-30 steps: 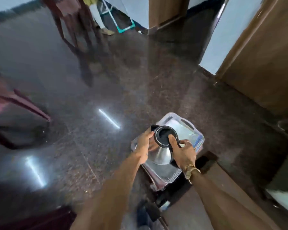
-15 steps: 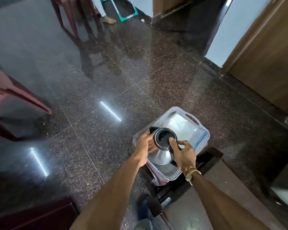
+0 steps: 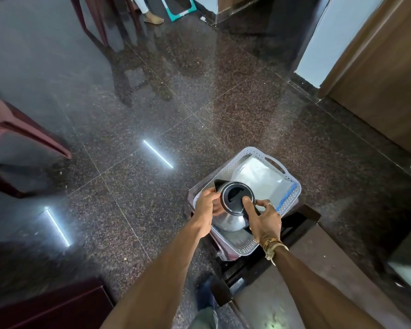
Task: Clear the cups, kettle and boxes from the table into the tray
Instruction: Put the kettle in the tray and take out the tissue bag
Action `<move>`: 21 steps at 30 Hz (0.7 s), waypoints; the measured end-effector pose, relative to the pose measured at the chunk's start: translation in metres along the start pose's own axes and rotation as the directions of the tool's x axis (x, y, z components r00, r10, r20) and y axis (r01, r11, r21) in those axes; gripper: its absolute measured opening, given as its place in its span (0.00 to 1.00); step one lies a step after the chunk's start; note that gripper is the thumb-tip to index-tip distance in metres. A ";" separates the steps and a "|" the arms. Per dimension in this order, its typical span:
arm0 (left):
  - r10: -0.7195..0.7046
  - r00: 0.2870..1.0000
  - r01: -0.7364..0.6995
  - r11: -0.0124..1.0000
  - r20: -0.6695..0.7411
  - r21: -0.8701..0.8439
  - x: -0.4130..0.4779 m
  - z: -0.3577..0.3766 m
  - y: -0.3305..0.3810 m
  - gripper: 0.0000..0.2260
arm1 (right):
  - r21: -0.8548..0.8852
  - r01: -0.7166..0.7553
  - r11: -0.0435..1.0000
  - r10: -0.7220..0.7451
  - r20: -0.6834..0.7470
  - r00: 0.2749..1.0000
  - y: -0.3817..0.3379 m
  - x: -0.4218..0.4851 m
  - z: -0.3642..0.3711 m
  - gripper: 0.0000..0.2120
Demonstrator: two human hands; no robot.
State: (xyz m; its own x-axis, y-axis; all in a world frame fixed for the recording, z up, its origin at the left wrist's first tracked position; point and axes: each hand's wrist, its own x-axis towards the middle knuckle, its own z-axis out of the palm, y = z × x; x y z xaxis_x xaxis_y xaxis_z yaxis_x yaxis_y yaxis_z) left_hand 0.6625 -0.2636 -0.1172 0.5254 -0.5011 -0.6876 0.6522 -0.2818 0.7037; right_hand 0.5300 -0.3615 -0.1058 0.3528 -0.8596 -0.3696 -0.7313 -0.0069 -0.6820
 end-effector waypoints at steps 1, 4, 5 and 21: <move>0.000 1.000 0.000 1.000 -0.010 0.004 0.001 0.000 -0.001 0.16 | -0.011 0.001 1.000 -0.001 0.005 1.000 0.000 0.000 0.000 0.38; -0.006 0.999 0.006 1.000 -0.042 0.008 0.003 0.003 -0.004 0.16 | -0.038 0.000 0.999 0.002 0.044 0.999 0.001 0.001 0.001 0.37; -0.004 0.999 0.005 1.000 -0.047 0.014 0.002 0.004 -0.005 0.16 | -0.053 0.006 0.999 -0.003 0.057 0.998 0.001 0.002 0.001 0.36; 0.128 0.953 -0.101 0.989 -0.275 0.110 -0.032 0.032 0.008 0.21 | -0.174 0.030 0.984 0.005 0.196 0.981 -0.015 -0.036 -0.026 0.39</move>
State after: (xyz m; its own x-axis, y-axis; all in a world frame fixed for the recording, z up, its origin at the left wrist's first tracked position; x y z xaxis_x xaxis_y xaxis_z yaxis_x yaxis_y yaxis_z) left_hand 0.6328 -0.2760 -0.0838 0.7343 -0.2889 -0.6142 0.5316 -0.3178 0.7851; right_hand 0.5133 -0.3439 -0.0659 0.4567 -0.7427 -0.4898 -0.8111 -0.1214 -0.5722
